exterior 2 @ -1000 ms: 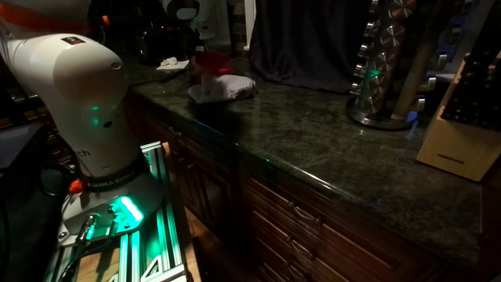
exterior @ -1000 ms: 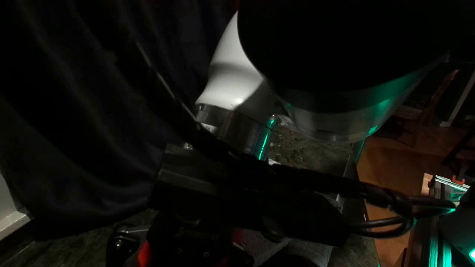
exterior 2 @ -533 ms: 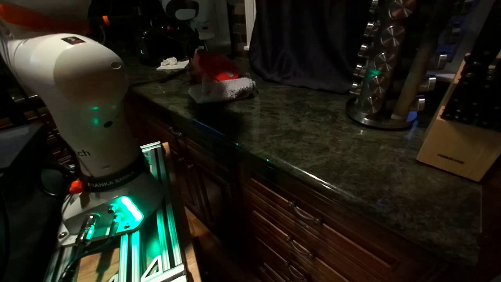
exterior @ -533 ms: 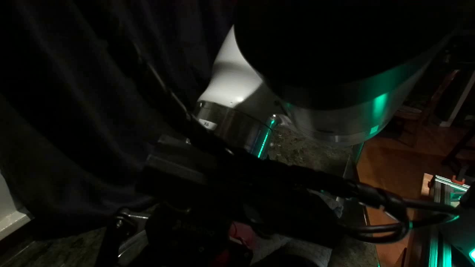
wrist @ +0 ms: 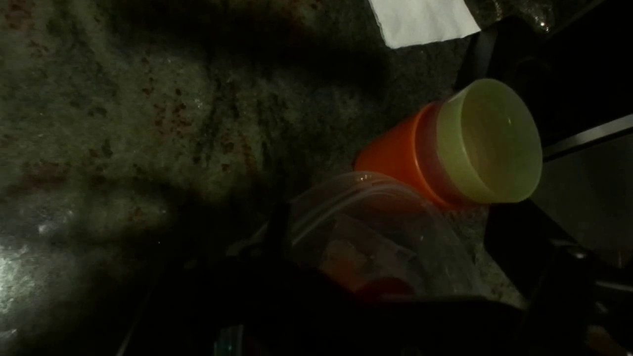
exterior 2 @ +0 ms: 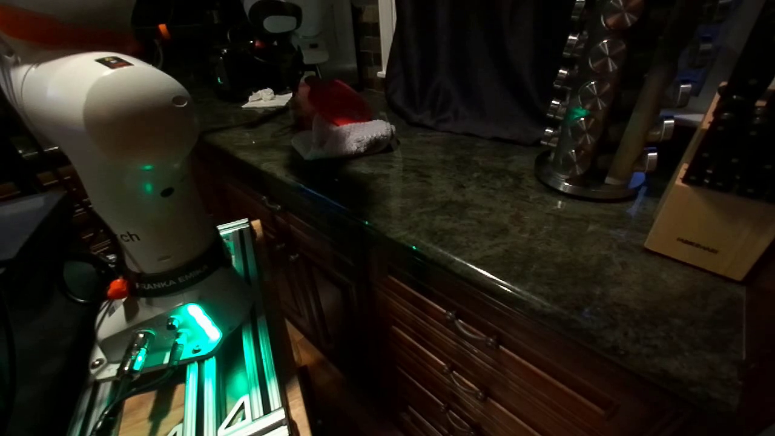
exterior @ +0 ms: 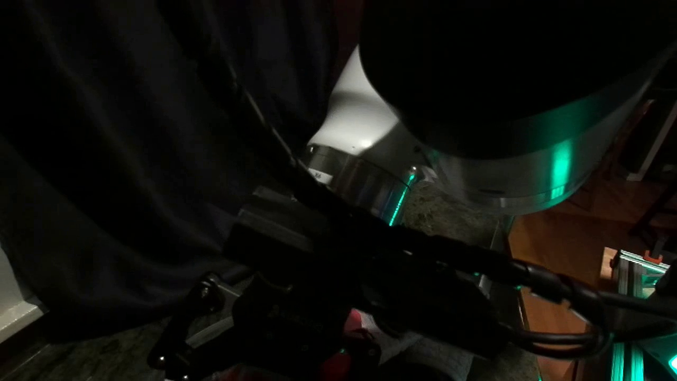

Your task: Shift the red lid to the right

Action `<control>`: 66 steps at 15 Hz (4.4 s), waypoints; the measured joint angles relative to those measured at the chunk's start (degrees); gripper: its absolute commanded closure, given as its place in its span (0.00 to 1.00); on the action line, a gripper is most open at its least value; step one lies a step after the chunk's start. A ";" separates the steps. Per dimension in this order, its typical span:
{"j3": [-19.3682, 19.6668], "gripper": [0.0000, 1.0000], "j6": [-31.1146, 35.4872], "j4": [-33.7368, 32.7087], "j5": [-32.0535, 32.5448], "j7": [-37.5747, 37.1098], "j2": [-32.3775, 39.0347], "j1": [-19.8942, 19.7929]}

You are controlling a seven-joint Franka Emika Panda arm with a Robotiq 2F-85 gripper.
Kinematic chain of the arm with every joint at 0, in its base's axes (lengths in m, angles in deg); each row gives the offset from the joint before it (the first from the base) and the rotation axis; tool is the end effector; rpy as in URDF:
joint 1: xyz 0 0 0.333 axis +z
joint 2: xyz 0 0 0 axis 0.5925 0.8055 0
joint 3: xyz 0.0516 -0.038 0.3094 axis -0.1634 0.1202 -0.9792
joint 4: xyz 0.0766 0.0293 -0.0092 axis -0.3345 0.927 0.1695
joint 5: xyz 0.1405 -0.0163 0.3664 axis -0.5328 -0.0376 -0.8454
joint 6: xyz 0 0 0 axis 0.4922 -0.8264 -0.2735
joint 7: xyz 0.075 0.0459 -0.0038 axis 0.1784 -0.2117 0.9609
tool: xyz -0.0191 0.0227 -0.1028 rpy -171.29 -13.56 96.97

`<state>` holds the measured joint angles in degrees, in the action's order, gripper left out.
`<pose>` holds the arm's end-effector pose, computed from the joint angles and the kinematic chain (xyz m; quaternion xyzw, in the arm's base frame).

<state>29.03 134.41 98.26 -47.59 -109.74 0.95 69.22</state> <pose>0.3293 0.4870 0.3419 -0.8835 0.3004 0.1353 0.3331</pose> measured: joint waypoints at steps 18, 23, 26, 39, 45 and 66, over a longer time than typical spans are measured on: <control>0.49 0.04 0.05 8.54 0.00 -12.07 -9.59 -2.05; 0.50 0.05 0.40 8.11 -0.23 -13.49 -8.63 -2.58; 0.50 0.08 0.48 7.14 -0.62 -13.68 -7.43 -2.60; 0.47 0.87 1.85 2.47 -3.83 -13.70 -1.16 -2.49; 0.42 1.00 1.63 2.30 -2.24 -14.45 -3.61 -1.98; -0.79 0.25 1.14 13.06 -1.84 -17.57 -16.08 -1.83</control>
<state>28.24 135.54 111.31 -49.43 -127.31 -15.13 67.40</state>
